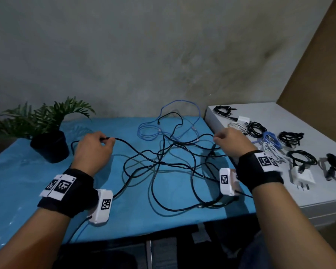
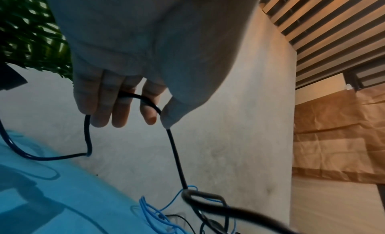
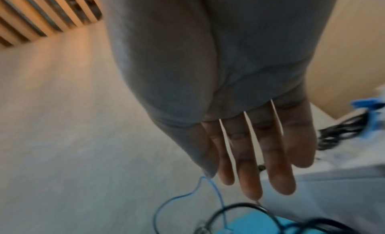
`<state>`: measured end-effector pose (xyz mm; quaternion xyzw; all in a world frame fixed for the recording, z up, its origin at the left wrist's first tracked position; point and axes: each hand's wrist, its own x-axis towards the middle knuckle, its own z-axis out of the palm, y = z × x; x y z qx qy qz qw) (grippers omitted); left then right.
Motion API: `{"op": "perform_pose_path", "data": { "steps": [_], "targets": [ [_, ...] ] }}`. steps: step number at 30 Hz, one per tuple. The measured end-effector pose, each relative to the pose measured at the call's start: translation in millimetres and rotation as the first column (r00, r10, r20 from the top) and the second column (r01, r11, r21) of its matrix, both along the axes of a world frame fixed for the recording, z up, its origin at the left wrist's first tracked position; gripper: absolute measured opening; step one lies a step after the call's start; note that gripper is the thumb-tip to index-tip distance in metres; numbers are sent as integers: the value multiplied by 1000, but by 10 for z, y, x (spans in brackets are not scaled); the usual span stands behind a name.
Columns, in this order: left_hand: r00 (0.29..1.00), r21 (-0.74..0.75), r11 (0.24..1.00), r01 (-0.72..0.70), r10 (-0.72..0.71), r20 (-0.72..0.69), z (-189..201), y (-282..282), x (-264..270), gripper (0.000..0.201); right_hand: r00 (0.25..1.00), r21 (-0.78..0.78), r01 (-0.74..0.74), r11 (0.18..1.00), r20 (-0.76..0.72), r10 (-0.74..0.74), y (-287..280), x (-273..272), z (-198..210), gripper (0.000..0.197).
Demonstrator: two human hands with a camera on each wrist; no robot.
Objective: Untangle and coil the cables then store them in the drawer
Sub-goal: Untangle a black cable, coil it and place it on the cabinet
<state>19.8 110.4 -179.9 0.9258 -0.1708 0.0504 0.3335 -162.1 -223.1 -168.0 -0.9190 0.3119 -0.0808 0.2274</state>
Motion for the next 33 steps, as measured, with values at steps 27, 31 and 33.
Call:
{"op": "perform_pose_path", "data": {
  "steps": [27, 31, 33],
  "targets": [
    [918, -117, 912, 394, -396, 5, 144, -385, -381, 11, 970, 199, 123, 972, -233, -75, -34, 192, -536, 36],
    [871, -93, 868, 488, -491, -20, 135, -503, -480, 13, 968, 152, 247, 957, -94, -234, -90, 168, -500, 40],
    [856, -92, 854, 512, -517, -32, 128, -547, -521, 14, 969, 292, 238, 926, -143, -203, -99, 139, -521, 24]
  ]
}}
